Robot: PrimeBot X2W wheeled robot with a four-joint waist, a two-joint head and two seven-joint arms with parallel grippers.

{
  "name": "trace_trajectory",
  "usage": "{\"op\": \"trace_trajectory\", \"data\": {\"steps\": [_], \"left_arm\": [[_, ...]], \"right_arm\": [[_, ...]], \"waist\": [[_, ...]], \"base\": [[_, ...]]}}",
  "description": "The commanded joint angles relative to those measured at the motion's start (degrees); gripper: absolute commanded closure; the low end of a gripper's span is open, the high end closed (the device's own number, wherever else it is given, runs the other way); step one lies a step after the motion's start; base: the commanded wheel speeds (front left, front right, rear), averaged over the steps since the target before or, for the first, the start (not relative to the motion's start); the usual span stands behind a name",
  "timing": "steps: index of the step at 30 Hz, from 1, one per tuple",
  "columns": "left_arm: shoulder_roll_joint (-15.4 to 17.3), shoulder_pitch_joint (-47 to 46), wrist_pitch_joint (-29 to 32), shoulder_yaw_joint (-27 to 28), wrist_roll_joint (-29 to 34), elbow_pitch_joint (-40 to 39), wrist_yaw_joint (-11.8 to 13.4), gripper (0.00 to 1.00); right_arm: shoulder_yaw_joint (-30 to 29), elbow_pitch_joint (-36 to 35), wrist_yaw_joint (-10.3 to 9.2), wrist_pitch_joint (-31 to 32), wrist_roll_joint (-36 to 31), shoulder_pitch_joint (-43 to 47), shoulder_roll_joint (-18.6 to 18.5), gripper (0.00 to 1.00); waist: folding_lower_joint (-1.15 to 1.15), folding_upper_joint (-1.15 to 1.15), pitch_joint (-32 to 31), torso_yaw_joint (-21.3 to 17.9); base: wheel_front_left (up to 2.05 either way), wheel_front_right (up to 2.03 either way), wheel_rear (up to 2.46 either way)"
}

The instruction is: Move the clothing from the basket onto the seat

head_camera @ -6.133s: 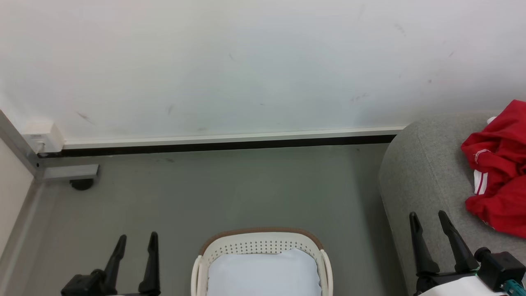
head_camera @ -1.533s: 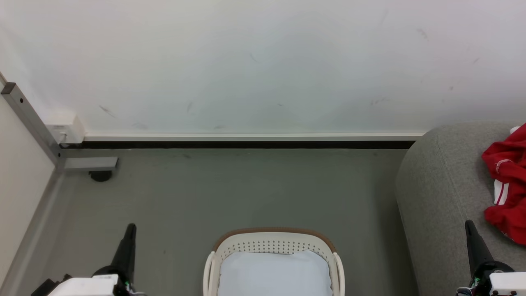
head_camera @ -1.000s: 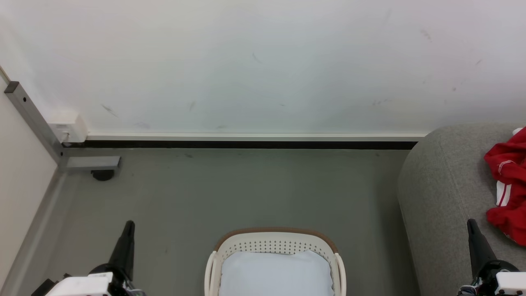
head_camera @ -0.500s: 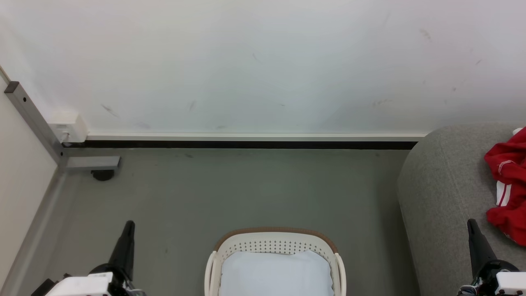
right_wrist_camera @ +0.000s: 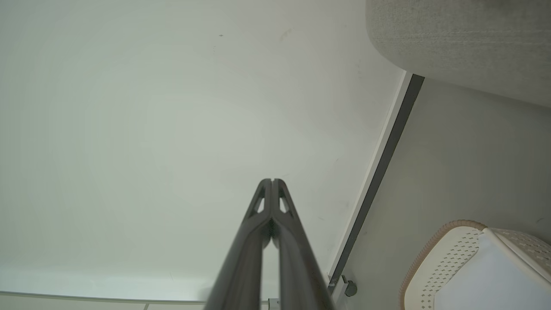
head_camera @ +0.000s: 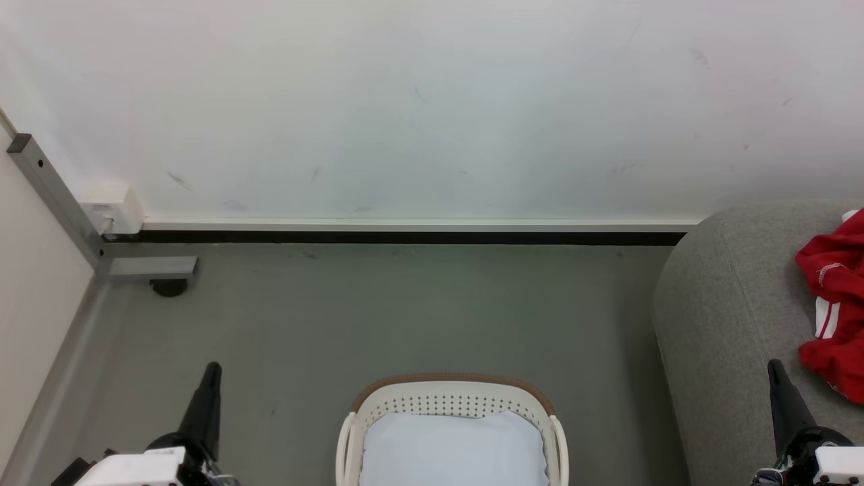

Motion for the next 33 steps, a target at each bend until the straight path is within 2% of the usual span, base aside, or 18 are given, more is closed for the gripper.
{"op": "trace_trajectory", "data": {"steps": [1,33], "left_arm": [[0.46,-0.47,0.24,0.19,-0.75,-0.18,-0.2,1.0],[0.45,-0.46,0.23,0.18,-0.75,-0.18,-0.2,1.0]], "right_arm": [[-0.26,-0.22,-0.12,0.12,-0.04,-0.66,0.06,1.0],[-0.33,-0.21,-0.12,0.21,-0.14,-0.67,0.09,1.0]], "waist": [[0.0,0.0,0.0,0.0],[0.0,0.0,0.0,0.0]], "base": [[0.0,0.0,0.0],[0.0,0.0,0.0]]}}
